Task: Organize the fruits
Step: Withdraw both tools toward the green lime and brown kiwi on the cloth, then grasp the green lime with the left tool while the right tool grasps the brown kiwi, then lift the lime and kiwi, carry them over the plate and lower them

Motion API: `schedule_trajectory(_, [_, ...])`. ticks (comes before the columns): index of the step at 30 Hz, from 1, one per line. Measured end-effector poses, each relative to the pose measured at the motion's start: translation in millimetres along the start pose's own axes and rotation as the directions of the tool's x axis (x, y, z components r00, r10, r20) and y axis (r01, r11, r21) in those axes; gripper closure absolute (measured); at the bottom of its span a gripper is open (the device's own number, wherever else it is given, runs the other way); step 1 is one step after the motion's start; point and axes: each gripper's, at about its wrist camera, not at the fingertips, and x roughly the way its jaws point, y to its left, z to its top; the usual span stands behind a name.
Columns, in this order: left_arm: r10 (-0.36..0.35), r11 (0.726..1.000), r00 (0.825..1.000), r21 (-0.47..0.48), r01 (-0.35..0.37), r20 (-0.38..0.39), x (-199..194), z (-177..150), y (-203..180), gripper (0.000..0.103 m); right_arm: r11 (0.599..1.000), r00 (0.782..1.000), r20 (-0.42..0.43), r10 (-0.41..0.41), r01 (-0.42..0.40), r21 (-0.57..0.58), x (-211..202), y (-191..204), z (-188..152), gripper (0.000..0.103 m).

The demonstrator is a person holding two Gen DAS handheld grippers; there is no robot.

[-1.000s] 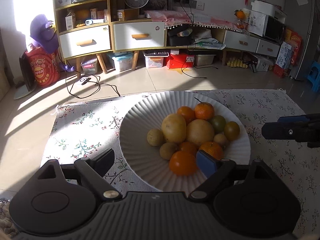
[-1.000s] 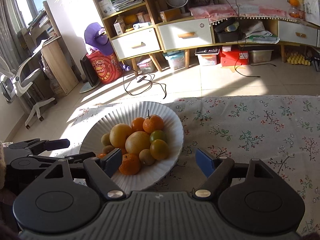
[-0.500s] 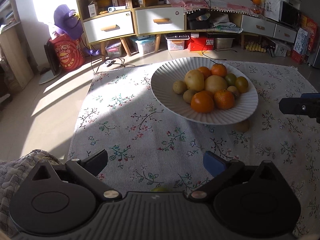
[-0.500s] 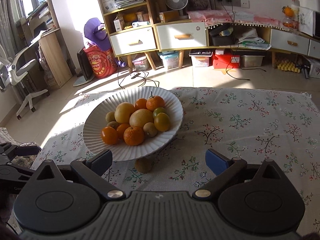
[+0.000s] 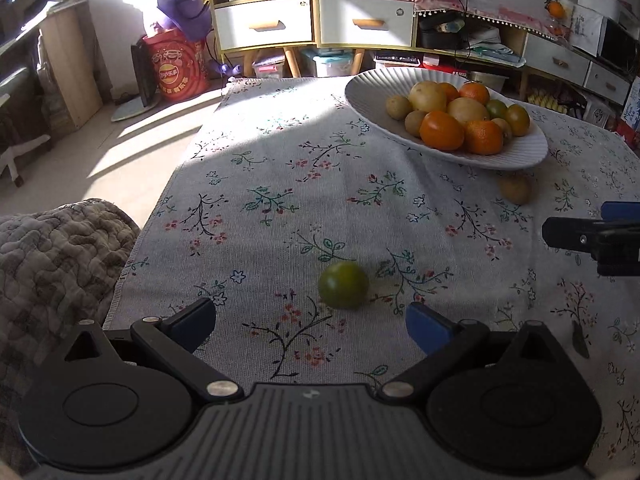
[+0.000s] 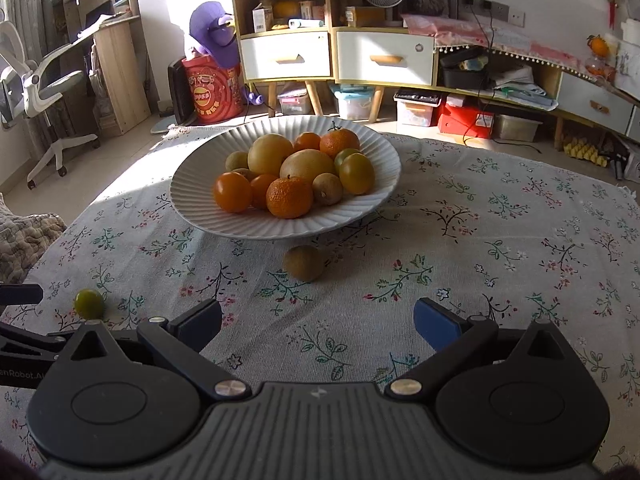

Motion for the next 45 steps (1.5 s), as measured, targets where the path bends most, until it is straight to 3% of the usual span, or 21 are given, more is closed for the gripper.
schedule_trajectory(4, [0.005,1.0,0.999,-0.02,-0.004,0.032,0.0,-6.1,0.3,0.011,1.0,1.0,-0.012,0.007,-0.007,-0.008,6.1,5.6,-4.3,0.001])
schedule_trajectory(15, [-0.05,0.995,0.994,-0.078,0.058,0.099,-1.1,-10.5,2.8,0.038,1.0,1.0,0.02,-0.009,0.009,-0.028,21.8,13.7,-9.8,0.004])
schedule_trajectory(18, [-0.083,0.992,0.992,-0.086,0.091,0.097,-0.1,-9.3,3.8,0.041,0.998,1.0,0.029,-0.007,0.008,-0.055,23.1,15.8,-8.6,0.01])
schedule_trajectory(27, [-0.124,0.985,0.988,-0.106,0.133,0.094,-1.0,-8.7,6.2,0.063,0.997,0.999,0.033,0.005,-0.002,-0.082,29.0,17.3,3.1,0.035])
schedule_trajectory(32, [-0.127,0.983,0.987,-0.123,0.138,0.097,1.6,-5.4,9.2,0.079,0.996,1.0,0.029,-0.002,0.005,-0.092,29.9,16.8,11.0,0.057])
schedule_trajectory(36, [-0.137,0.977,0.986,-0.153,0.151,0.093,2.5,-3.8,13.5,0.086,0.996,1.0,0.029,-0.004,0.007,-0.09,31.5,12.9,12.0,0.075])
schedule_trajectory(45, [-0.193,0.96,0.978,-0.189,0.206,0.084,1.1,0.2,18.6,0.087,0.993,1.0,-0.02,0.008,-0.01,-0.114,22.8,8.8,13.1,0.078])
